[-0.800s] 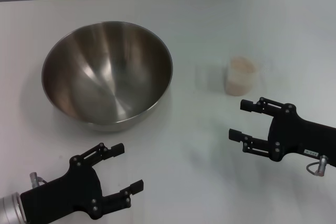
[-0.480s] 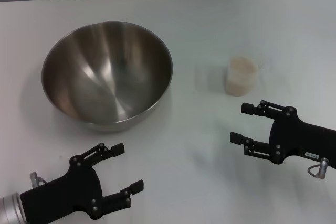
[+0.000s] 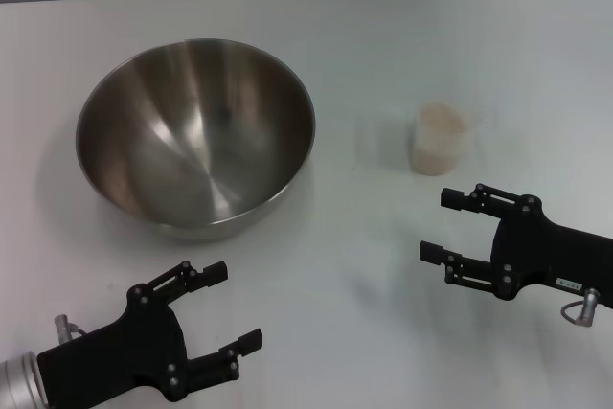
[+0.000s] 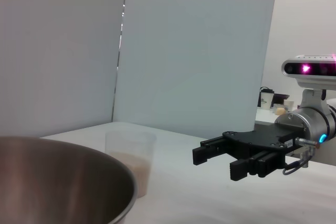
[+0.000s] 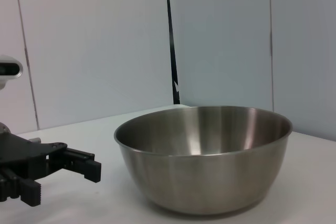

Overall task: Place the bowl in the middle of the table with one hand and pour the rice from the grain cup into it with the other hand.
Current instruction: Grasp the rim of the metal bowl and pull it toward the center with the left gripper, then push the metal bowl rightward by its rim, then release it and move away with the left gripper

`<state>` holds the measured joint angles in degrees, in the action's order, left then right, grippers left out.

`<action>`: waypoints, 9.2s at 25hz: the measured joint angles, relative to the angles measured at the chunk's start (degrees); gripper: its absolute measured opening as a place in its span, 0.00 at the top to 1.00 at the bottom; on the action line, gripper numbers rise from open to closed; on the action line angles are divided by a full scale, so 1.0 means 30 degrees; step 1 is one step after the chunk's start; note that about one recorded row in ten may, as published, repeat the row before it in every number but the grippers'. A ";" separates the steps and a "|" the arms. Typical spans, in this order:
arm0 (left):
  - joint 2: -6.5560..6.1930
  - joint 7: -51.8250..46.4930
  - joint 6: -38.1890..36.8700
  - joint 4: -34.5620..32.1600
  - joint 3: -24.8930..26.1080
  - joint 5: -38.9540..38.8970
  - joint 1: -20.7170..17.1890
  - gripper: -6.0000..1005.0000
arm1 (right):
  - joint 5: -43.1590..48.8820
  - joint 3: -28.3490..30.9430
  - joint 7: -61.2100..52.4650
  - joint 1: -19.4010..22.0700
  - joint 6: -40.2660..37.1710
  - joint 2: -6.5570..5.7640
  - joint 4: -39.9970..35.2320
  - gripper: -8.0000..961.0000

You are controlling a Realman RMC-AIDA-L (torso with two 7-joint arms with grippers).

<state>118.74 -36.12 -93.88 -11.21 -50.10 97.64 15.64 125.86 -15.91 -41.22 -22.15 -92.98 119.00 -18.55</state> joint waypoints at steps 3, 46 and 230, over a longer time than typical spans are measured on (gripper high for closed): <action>0.0000 0.0004 -0.0033 0.0007 0.0001 -0.0001 0.0000 0.17 | -0.0004 -0.0001 0.0003 0.0000 0.0000 -0.0001 0.0021 0.24; -0.0020 -0.0119 0.4028 0.1183 1.0246 -0.5014 0.3740 0.18 | -0.0205 0.0255 0.0451 -0.0164 -0.0060 0.0059 0.0177 0.24; -0.0088 -2.8907 1.0341 -0.9636 -0.1578 1.0610 1.0446 0.37 | -0.0234 0.0322 0.0470 -0.0135 -0.0181 0.0031 0.0090 0.24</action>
<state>118.48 -122.84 -62.85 -40.12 -54.83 129.48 46.98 125.16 -14.94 -39.81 -22.55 -93.53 119.09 -18.28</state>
